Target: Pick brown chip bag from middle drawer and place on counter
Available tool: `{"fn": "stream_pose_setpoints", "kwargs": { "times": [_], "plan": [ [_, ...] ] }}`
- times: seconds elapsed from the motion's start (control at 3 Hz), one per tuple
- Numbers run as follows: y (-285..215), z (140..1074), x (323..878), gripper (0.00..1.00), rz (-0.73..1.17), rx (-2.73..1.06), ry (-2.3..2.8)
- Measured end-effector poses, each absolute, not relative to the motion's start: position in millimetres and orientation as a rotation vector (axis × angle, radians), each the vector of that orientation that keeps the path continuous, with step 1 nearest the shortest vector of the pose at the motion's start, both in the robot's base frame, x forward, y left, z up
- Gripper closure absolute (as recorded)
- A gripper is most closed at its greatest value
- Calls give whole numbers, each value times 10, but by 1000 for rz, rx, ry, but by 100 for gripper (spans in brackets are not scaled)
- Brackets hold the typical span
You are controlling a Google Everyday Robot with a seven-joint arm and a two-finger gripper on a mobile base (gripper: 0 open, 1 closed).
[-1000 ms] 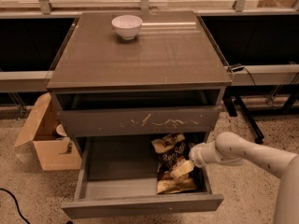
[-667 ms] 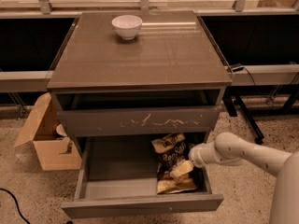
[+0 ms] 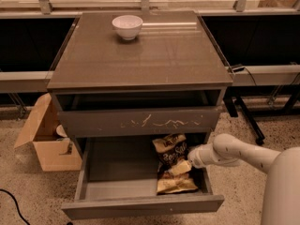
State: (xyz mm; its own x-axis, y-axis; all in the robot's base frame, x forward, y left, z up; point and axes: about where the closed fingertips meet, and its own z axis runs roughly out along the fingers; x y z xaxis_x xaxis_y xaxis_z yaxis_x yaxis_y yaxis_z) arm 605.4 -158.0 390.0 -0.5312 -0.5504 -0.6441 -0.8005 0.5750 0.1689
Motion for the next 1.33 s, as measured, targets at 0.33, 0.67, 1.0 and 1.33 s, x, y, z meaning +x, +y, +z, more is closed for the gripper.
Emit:
{"fn": "stream_pose_setpoints", "kwargs": {
  "times": [0.33, 0.67, 1.0, 1.33],
  "plan": [
    [-1568, 3883, 6059, 46, 618, -1068, 2279],
    [-1518, 4049, 6036, 69, 604, -1076, 2248],
    [-1468, 4401, 5932, 92, 597, -1102, 2162],
    [-1433, 4933, 5729, 100, 597, -1125, 2022]
  ]
}}
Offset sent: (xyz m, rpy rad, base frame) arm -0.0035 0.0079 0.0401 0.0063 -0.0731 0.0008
